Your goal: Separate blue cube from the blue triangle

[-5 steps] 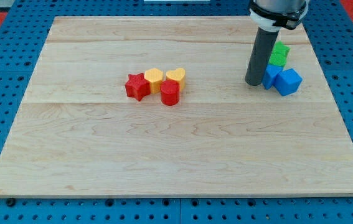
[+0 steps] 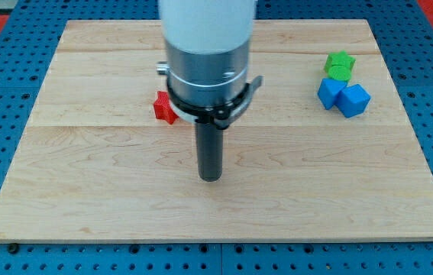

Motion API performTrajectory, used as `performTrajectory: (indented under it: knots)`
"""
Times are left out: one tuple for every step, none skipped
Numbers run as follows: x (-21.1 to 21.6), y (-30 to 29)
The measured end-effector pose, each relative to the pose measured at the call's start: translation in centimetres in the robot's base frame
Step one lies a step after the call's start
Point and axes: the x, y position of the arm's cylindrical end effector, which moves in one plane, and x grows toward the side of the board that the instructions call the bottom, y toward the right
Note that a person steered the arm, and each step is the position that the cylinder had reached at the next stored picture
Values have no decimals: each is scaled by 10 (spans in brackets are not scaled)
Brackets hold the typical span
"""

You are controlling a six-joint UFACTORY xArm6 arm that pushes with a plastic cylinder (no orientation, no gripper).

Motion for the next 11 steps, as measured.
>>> performTrajectory:
  knots:
    - [-19,94]
    - [-49,199]
    - [-94,271]
    - [-124,272]
    - [-131,203]
    - [-132,93]
    - [-132,103]
    - [-135,192]
    - [-162,281]
    - [-218,287]
    - [-222,229]
